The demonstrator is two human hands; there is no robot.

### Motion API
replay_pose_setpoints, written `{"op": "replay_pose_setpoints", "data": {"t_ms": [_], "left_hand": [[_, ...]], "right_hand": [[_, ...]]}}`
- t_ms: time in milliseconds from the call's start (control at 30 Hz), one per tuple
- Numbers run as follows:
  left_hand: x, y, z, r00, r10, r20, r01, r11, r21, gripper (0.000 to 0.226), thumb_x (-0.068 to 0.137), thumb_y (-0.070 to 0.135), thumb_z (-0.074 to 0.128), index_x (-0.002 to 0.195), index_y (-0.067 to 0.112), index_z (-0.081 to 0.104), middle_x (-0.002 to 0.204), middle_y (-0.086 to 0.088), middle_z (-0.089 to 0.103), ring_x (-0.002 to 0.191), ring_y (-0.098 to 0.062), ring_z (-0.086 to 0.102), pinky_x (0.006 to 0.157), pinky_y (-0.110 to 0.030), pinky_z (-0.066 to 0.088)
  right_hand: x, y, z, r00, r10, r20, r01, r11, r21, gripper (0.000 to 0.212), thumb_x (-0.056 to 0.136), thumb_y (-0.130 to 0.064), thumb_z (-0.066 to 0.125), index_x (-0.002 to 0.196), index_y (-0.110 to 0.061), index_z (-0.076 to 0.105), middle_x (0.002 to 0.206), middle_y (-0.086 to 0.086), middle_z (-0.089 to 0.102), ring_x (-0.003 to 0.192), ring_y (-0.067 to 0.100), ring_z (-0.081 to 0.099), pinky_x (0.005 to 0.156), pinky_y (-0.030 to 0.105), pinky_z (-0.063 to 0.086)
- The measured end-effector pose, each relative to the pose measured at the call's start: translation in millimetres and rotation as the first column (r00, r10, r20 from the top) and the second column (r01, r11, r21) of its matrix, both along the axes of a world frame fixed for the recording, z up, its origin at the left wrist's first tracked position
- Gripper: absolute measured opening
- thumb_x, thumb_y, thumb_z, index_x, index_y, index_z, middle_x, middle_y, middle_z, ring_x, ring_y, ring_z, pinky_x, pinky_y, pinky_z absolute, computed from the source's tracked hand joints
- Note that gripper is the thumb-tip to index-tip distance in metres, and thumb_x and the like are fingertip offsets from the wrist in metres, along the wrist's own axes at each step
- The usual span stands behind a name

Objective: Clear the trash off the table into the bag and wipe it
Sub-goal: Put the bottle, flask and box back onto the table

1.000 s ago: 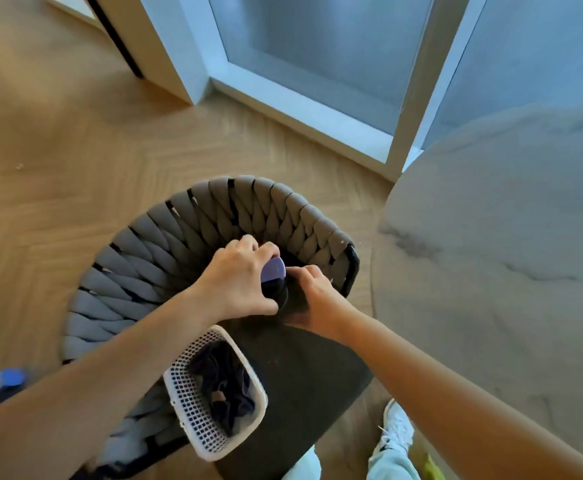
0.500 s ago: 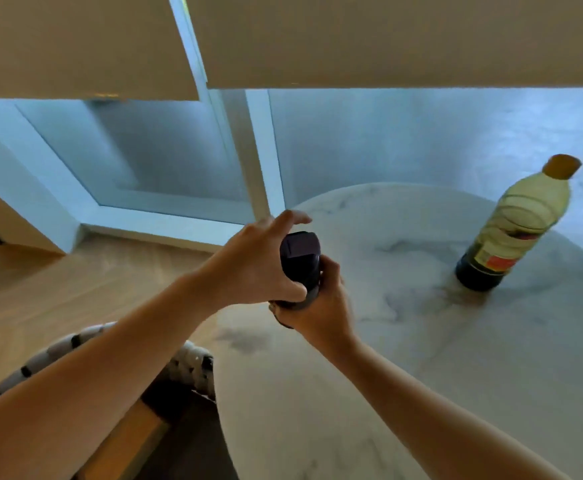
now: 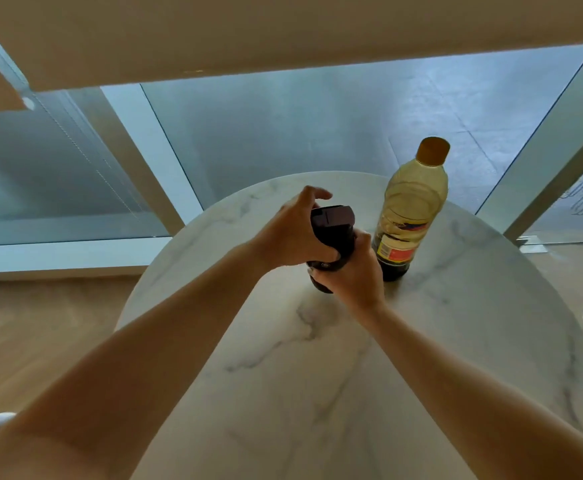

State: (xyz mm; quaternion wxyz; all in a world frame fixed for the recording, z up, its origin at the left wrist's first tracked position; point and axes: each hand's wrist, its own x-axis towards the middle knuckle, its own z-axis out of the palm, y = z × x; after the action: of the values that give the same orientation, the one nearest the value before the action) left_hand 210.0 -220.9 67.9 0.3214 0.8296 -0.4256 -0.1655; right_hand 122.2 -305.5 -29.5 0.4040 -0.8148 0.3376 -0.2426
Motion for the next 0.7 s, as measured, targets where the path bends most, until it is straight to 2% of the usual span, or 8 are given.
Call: {"op": "replay_pose_setpoints", "data": {"t_ms": [100,267,400,467,533,600,667,700], "left_hand": [[8.0,-14.2,-9.4,1.0,-0.008,-0.001,0.008,1.0,0.029,0.076,0.055,0.024,0.081,0.12,0.024,0.041,0.109,0.004,0.054,0.095,-0.016,0.053,0.074,-0.026,0.053],[13.3,-25.7,-22.8,1.0,-0.021,0.019,0.021,0.999,0.029,0.072,0.056,0.027,0.081,0.118,0.02,0.045,0.11,0.002,0.052,0.097,-0.015,0.051,0.071,-0.018,0.044],[8.8,-25.6,-24.7,0.997,-0.064,0.035,0.064,0.998,0.021,0.086,0.058,0.03,0.082,0.132,0.018,0.038,0.124,-0.005,0.048,0.113,-0.021,0.047,0.094,-0.031,0.043],[9.0,-12.8,-24.9,0.997,-0.069,0.019,0.069,0.997,0.021,0.098,0.058,0.035,0.083,0.138,0.017,0.03,0.132,-0.008,0.042,0.121,-0.023,0.042,0.103,-0.04,0.038],[11.6,10.5,-27.1,0.998,-0.058,0.023,0.058,0.998,0.012,0.102,0.057,0.043,0.081,0.14,0.017,0.028,0.135,-0.01,0.04,0.124,-0.022,0.04,0.104,-0.045,0.037],[16.1,45.1,-30.4,1.0,-0.003,0.002,0.003,1.0,-0.009,0.097,0.062,0.046,0.079,0.14,0.014,0.029,0.136,-0.01,0.04,0.122,-0.019,0.041,0.104,-0.037,0.038],[21.9,91.4,-35.6,0.991,0.112,-0.07,-0.115,0.992,-0.044,0.08,0.073,0.038,0.076,0.137,0.013,0.035,0.134,-0.008,0.043,0.115,-0.012,0.044,0.095,-0.021,0.038],[25.1,117.9,-39.9,0.978,0.18,-0.102,-0.186,0.981,-0.056,0.07,0.077,0.035,0.073,0.135,0.013,0.038,0.132,-0.006,0.045,0.112,-0.01,0.045,0.091,-0.018,0.039]], "right_hand": [[0.0,-8.7,-8.3,0.999,-0.029,0.016,0.029,0.999,0.025,0.072,0.05,-0.047,0.074,0.111,-0.022,0.046,0.095,-0.008,0.062,0.085,0.014,0.062,0.071,0.035,0.054],[1.7,-11.6,-19.6,0.997,-0.045,0.062,0.039,0.994,0.102,0.072,0.051,-0.037,0.079,0.114,-0.019,0.046,0.103,-0.006,0.056,0.093,0.014,0.06,0.077,0.031,0.05],[-2.8,-8.5,-17.5,0.992,-0.028,0.123,0.005,0.983,0.184,0.07,0.056,-0.022,0.082,0.113,-0.018,0.04,0.111,0.001,0.053,0.103,0.015,0.054,0.086,0.023,0.044],[-7.1,0.2,-17.5,0.991,-0.056,0.125,0.032,0.982,0.186,0.083,0.059,-0.017,0.083,0.127,-0.012,0.036,0.119,0.003,0.049,0.109,0.015,0.048,0.094,0.022,0.038],[-11.6,18.7,-18.6,0.985,-0.16,0.062,0.147,0.973,0.181,0.091,0.062,-0.016,0.082,0.136,-0.005,0.03,0.13,0.011,0.043,0.121,0.021,0.042,0.104,0.027,0.034],[-17.2,47.8,-20.7,0.955,-0.295,0.003,0.289,0.938,0.191,0.084,0.067,-0.009,0.077,0.137,0.002,0.031,0.133,0.021,0.039,0.125,0.031,0.037,0.109,0.033,0.029],[-21.7,87.3,-22.9,0.924,-0.37,0.093,0.348,0.917,0.193,0.07,0.068,0.002,0.068,0.131,0.007,0.038,0.125,0.026,0.042,0.117,0.039,0.042,0.104,0.045,0.035],[-23.4,110.1,-22.4,0.918,-0.364,0.16,0.333,0.924,0.19,0.064,0.066,0.007,0.061,0.128,0.008,0.041,0.121,0.026,0.044,0.11,0.041,0.045,0.099,0.048,0.039]]}}
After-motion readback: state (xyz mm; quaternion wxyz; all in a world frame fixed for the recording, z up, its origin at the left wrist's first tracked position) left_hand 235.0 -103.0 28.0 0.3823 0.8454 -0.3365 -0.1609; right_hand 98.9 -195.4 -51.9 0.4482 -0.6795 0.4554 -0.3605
